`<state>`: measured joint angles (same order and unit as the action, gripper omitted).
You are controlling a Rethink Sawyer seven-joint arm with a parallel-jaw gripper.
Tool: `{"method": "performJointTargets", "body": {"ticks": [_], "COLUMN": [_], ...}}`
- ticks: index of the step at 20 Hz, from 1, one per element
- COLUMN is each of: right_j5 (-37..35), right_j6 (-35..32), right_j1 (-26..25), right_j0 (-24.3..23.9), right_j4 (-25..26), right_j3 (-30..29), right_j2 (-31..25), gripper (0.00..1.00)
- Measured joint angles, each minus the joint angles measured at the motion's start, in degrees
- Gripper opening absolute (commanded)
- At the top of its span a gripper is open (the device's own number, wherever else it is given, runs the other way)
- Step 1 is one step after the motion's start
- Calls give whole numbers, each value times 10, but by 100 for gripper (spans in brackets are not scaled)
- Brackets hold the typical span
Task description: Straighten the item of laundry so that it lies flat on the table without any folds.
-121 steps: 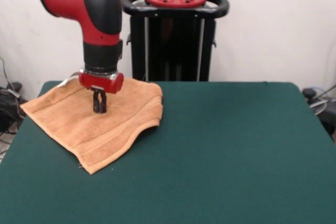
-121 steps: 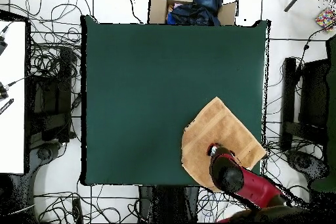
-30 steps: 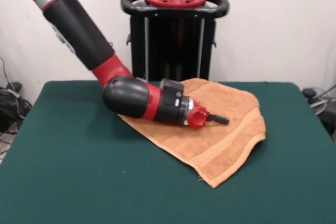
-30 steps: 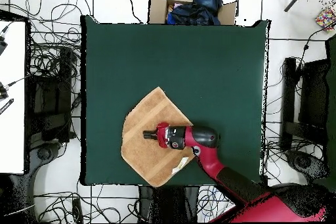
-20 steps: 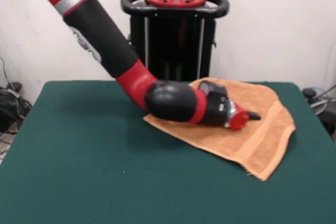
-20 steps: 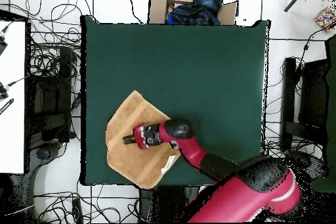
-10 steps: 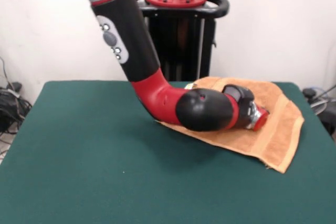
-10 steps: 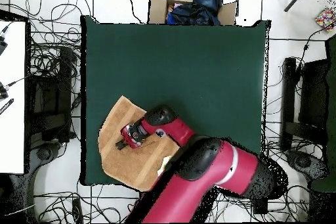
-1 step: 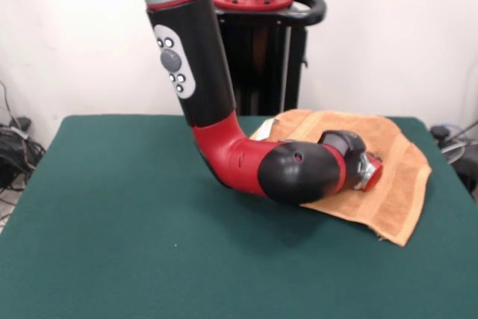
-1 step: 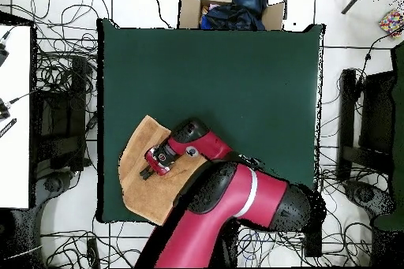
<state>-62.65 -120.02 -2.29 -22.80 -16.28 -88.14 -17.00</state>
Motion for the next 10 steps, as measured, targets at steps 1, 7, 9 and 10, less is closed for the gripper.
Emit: {"method": "performJointTargets", "body": {"ticks": [1,7,9,10], "right_j5": [-1,-26,-41,-45], "right_j6": [0,0,0,0], "right_j1": [0,-8,-13,-14], "right_j0": [1,6,6,6], "right_j4": [0,2,7,8], "right_j3": [1,18,29,31], "right_j2": [0,4,4,4], "gripper": [0,0,0,0]}}
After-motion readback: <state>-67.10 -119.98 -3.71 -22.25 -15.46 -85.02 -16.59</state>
